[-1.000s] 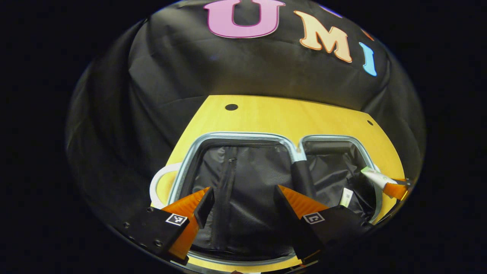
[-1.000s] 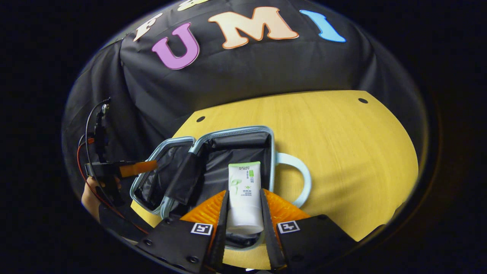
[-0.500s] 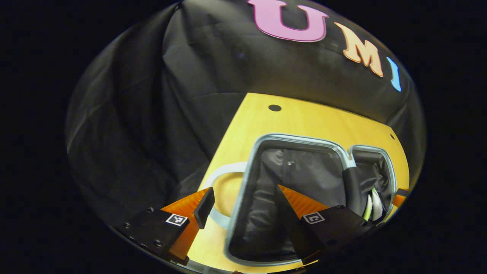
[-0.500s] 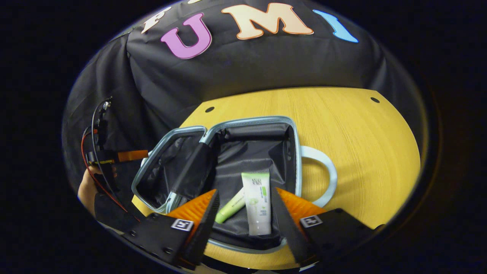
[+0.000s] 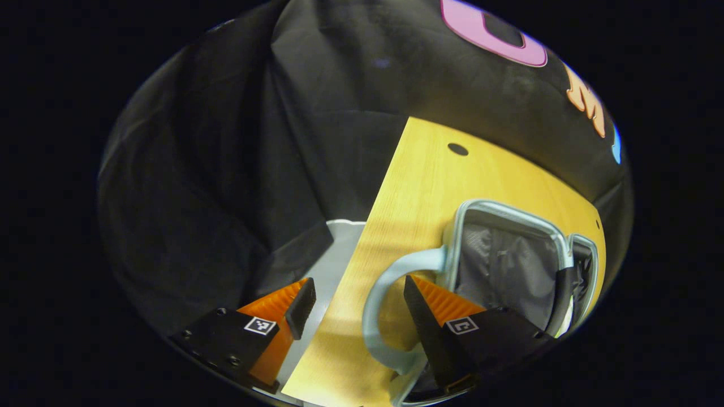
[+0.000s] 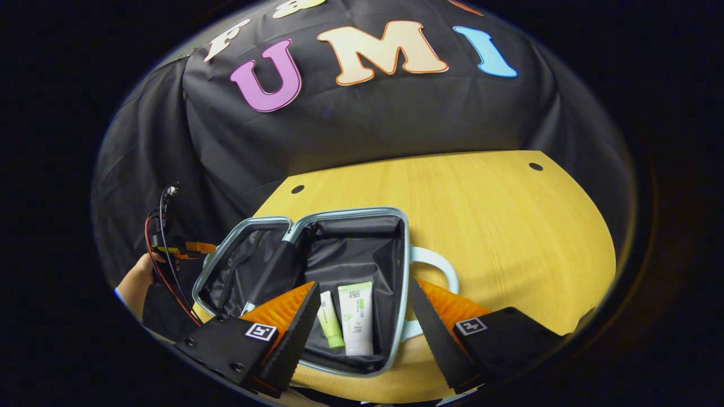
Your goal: First open the suitcase, pack the skin care products into it, and then close the suitcase.
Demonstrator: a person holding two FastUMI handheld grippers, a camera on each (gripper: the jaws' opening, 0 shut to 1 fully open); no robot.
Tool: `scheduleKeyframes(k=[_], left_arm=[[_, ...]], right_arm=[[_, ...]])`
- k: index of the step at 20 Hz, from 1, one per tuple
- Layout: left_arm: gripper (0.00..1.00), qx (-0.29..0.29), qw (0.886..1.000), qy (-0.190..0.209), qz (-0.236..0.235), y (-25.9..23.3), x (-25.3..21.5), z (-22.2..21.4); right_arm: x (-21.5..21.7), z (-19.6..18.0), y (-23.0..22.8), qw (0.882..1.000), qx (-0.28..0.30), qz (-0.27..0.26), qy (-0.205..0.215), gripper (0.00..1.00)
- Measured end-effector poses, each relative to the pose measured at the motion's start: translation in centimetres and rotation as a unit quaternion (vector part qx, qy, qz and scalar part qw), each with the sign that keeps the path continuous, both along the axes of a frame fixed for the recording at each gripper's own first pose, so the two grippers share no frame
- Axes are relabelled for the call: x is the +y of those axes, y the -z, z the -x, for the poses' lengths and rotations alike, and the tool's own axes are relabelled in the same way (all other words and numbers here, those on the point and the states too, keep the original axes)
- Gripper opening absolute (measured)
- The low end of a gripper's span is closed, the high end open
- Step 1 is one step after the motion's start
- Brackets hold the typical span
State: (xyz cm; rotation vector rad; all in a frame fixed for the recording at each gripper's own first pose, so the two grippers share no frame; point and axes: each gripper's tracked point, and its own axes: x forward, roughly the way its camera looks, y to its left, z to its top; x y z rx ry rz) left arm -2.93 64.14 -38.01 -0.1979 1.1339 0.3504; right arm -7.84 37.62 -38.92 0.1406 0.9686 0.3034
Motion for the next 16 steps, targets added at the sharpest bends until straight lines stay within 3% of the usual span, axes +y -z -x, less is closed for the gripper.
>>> scheduleKeyframes(k=[1, 3, 6, 9, 10, 13, 16], left_arm=[[0.92, 0.012, 1.000, -0.001, 0.017, 1.1, -0.2, 0.3], [0.80, 0.024, 0.999, -0.007, 0.046, 2.3, -0.8, 0.7], [0.17, 0.022, 0.998, -0.026, 0.060, 2.1, -1.8, 0.9], [0.06, 0.029, 0.999, -0.004, 0.043, 0.3, -2.5, 0.2], [0.05, 0.022, 0.999, 0.010, 0.027, -1.0, -2.6, -0.2], [0.03, -0.007, 0.998, 0.055, -0.027, -6.3, -2.8, -1.6], [0.02, -0.028, 0.995, 0.073, -0.060, -11.1, -5.3, -2.9]], right_arm=[[-0.5, -0.1, -0.2, 1.000, -0.001, 0.004, 0.002, 0.99], [-1.5, -0.5, -0.6, 1.000, -0.008, 0.015, 0.005, 0.99], [-2.9, -1.1, -1.6, 0.999, -0.023, 0.028, 0.015, 0.99], [-3.7, -1.9, -3.1, 0.998, -0.055, 0.024, 0.019, 0.94], [-3.9, -2.1, -3.4, 0.998, -0.063, 0.022, 0.018, 0.98], [-5.2, -2.2, -4.1, 0.997, -0.080, 0.017, 0.004, 0.98], [-7.0, -2.5, -4.5, 0.996, -0.090, 0.010, -0.011, 0.98]])
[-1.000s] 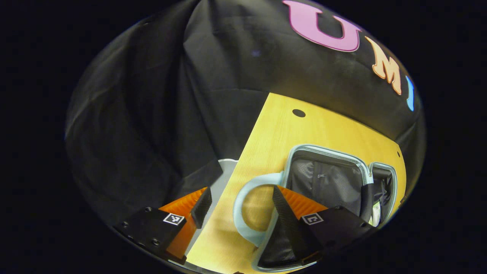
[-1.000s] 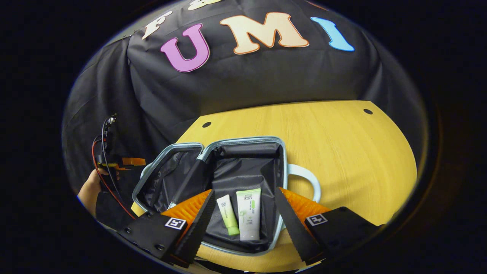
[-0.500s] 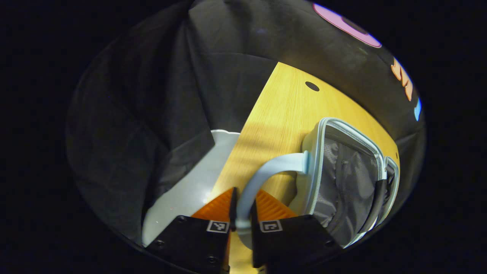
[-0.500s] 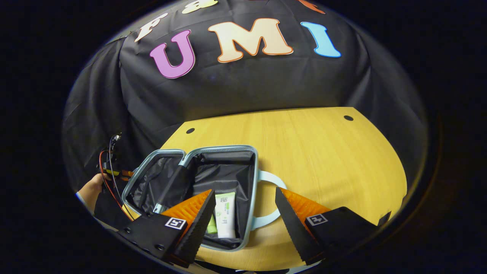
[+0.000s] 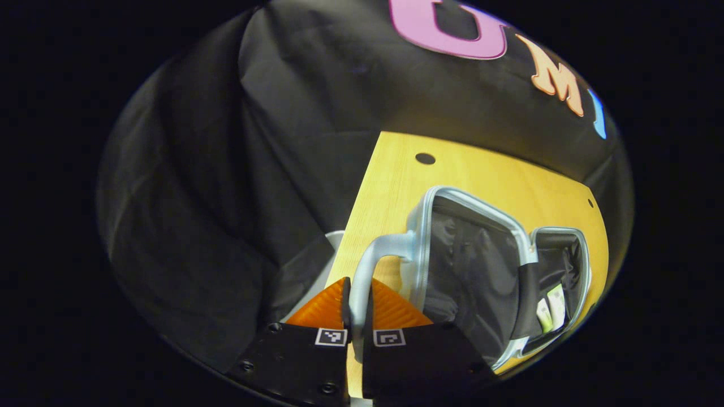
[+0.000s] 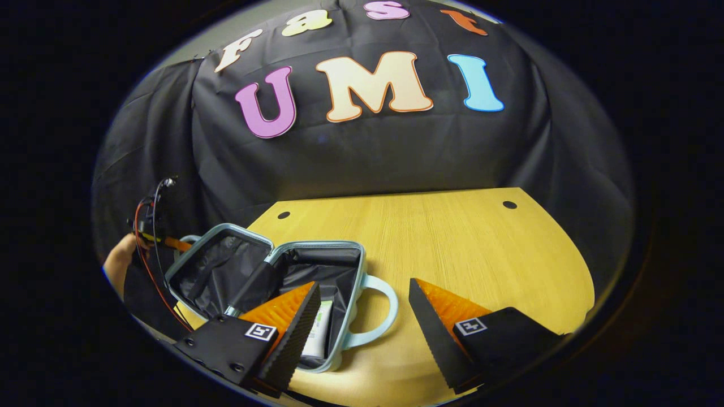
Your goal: First open the suitcase, pack the skin care products into it, and then close the suitcase.
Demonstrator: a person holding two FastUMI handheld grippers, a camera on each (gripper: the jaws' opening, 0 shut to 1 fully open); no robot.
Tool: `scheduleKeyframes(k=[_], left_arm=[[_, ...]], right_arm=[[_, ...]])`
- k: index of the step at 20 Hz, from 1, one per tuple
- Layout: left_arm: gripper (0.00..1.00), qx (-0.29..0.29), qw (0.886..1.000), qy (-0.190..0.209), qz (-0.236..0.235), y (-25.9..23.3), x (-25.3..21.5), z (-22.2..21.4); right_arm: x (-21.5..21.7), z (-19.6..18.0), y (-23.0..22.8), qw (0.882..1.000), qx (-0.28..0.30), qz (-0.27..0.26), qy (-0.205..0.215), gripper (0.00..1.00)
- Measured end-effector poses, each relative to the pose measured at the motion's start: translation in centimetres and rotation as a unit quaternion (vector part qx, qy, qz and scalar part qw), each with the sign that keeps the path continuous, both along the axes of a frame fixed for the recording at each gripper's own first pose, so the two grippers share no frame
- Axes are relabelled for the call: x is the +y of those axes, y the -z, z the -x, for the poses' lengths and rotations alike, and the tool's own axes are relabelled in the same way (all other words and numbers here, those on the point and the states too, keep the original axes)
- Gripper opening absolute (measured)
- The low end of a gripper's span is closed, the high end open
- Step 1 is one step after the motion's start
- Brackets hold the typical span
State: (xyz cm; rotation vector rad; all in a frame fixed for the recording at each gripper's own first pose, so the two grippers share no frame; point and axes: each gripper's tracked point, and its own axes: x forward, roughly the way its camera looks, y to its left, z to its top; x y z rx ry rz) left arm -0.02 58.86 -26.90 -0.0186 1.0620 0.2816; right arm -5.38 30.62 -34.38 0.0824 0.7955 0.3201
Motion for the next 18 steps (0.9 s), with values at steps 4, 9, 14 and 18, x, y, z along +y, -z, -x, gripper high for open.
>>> scheduleKeyframes(k=[4, 9, 14, 18], left_arm=[[0.02, -0.027, 0.999, 0.007, -0.028, -5.6, -3.8, -1.0], [0.02, -0.060, 0.996, 0.056, -0.038, -11.8, -11.4, -2.7], [0.02, -0.080, 0.989, 0.123, -0.011, -14.9, -21.7, -4.6], [0.02, -0.095, 0.979, 0.169, 0.058, -15.2, -31.3, -5.4]], right_arm=[[-2.7, 0.5, -0.5, 1.000, 0.000, -0.022, -0.010, 0.98], [-6.2, 0.7, -1.4, 0.999, -0.008, -0.035, -0.030, 0.98], [-9.3, 1.1, -1.7, 0.998, -0.013, -0.055, -0.036, 0.98], [-11.3, 1.1, -2.1, 0.997, -0.023, -0.069, -0.040, 0.98]])
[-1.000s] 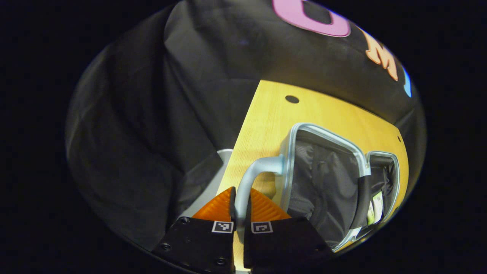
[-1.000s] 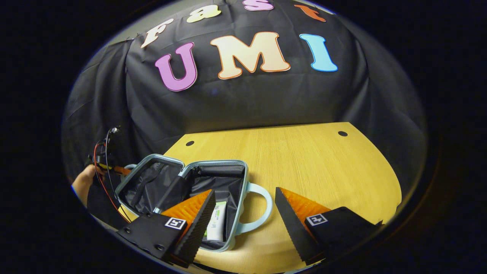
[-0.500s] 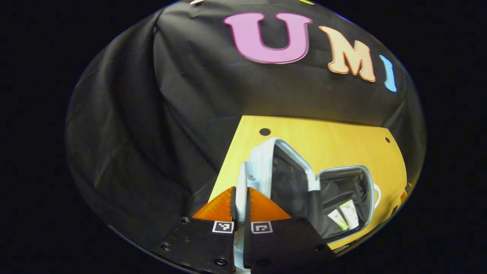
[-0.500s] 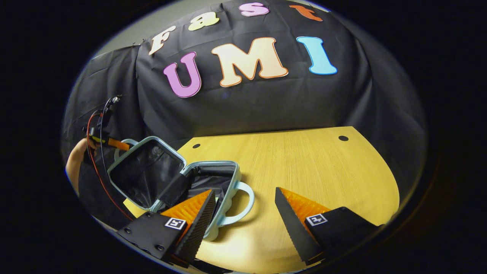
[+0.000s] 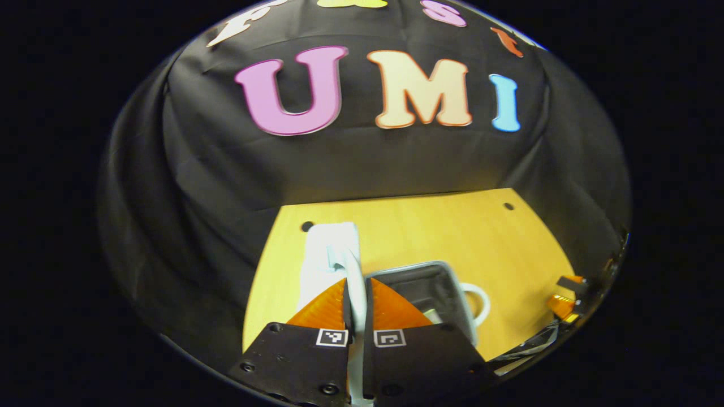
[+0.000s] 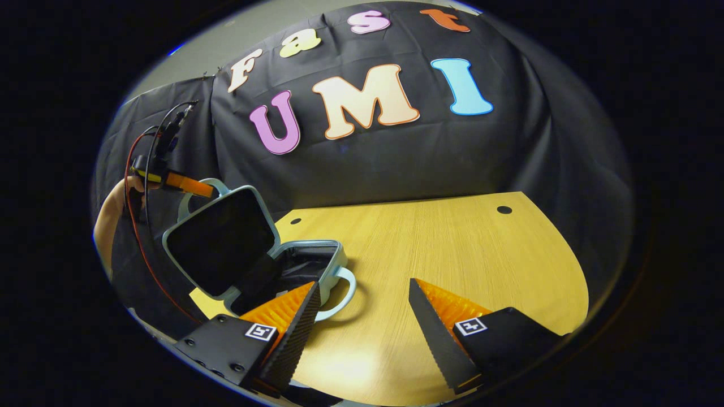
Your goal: First open the suitcase, pack the skin care products into it, and then close the suitcase.
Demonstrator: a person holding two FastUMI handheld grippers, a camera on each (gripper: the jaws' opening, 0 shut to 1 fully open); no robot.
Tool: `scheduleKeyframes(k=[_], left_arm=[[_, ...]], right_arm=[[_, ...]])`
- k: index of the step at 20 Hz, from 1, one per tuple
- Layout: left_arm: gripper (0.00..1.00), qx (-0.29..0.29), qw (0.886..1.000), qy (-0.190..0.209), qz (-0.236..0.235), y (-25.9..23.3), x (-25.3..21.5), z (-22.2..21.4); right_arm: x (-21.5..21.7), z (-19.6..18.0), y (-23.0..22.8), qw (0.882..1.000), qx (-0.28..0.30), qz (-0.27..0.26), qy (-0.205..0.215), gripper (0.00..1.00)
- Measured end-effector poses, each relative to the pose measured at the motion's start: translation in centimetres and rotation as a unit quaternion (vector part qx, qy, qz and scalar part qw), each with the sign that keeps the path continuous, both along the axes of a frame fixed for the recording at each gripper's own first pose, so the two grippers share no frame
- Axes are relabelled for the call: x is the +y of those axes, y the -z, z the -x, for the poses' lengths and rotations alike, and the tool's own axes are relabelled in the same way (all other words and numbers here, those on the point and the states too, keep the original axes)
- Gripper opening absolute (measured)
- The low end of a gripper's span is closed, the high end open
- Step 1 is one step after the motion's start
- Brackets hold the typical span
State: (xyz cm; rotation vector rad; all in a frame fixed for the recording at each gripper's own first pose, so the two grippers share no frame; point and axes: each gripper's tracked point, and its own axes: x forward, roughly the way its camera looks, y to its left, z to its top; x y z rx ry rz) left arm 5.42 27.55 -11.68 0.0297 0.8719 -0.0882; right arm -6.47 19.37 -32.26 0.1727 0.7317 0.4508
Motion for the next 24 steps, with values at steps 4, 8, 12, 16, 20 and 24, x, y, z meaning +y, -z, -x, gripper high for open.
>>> scheduleKeyframes(k=[4, 8, 12, 16, 20, 24], left_arm=[[0.02, 0.001, 0.996, 0.032, 0.083, 2.7, -9.3, -0.2], [0.03, 0.029, 0.993, 0.055, 0.102, 6.7, -14.7, 1.0], [0.04, 0.055, 0.992, 0.051, 0.099, 10.5, -18.7, 1.6], [0.09, 0.069, 0.992, 0.041, 0.094, 14.4, -21.1, 2.4], [0.65, 0.022, 0.996, 0.039, 0.076, 14.6, -22.9, 2.2], [0.96, -0.122, 0.992, 0.010, 0.033, 9.6, -23.5, 0.5]], right_arm=[[-3.2, -0.4, -0.2, 1.000, -0.005, 0.001, 0.007, 0.98], [-7.0, -0.8, -0.1, 1.000, -0.003, 0.011, 0.026, 0.98], [-10.8, -1.1, -0.2, 0.999, -0.002, 0.023, 0.040, 0.98], [-12.8, -2.1, -0.4, 0.999, -0.006, 0.028, 0.041, 0.98], [-13.1, -4.9, -2.3, 0.997, -0.043, 0.032, 0.047, 0.98], [-12.4, -9.0, -7.3, 0.989, -0.129, 0.021, 0.074, 0.98]])
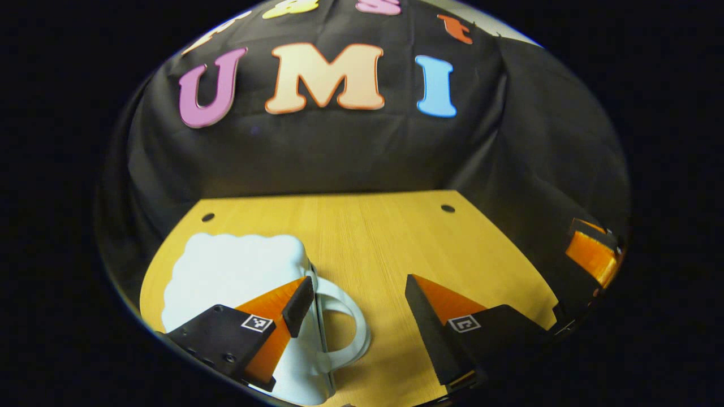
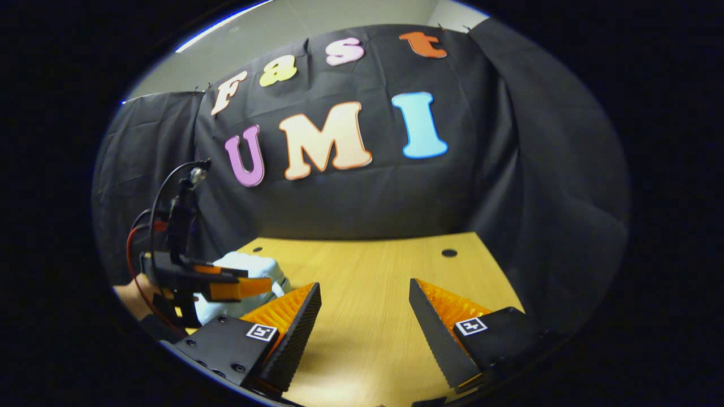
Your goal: First open the suitcase, pack the skin care products into it, and then close the suitcase.
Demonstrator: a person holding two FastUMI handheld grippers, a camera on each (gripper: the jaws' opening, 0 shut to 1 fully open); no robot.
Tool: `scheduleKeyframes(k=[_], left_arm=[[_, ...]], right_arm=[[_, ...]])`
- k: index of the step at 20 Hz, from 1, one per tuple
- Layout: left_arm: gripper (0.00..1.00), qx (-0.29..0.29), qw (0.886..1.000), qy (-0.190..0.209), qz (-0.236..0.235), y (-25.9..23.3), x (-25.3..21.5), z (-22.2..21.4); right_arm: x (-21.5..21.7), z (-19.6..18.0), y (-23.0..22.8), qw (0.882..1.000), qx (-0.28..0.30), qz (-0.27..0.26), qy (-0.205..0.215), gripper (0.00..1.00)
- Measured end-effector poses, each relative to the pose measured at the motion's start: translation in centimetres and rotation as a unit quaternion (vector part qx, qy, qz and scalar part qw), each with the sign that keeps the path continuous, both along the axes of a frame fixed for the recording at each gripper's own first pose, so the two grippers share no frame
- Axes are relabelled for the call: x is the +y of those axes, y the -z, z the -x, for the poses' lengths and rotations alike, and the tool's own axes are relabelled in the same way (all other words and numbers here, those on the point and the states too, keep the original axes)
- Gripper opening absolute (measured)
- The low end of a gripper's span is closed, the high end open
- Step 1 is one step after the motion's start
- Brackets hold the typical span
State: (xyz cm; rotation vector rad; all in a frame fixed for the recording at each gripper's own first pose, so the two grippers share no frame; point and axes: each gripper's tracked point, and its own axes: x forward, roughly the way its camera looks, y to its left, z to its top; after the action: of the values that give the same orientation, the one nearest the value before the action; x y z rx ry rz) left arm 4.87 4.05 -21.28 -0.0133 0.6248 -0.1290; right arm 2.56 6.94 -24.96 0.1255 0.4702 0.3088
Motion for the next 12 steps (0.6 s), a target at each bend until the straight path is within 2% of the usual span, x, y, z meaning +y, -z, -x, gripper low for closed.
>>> scheduleKeyframes(k=[2, 4, 7, 12], left_arm=[[0.96, -0.089, 0.996, -0.017, -0.001, -4.8, -0.4, -0.8], [0.95, -0.159, 0.987, -0.034, -0.007, -8.8, -1.1, -0.3], [0.95, -0.195, 0.981, -0.013, 0.003, -12.2, -2.0, -1.2], [0.95, -0.232, 0.973, 0.017, 0.001, -16.4, -1.1, -2.0]], right_arm=[[0.7, -1.6, -3.4, 0.999, -0.043, -0.016, 0.022, 0.98], [0.7, -2.8, -6.7, 0.995, -0.087, -0.020, 0.045, 0.98], [0.9, -3.7, -10.6, 0.986, -0.146, -0.008, 0.075, 0.97], [2.1, -3.0, -12.7, 0.982, -0.159, -0.005, 0.101, 0.97]])
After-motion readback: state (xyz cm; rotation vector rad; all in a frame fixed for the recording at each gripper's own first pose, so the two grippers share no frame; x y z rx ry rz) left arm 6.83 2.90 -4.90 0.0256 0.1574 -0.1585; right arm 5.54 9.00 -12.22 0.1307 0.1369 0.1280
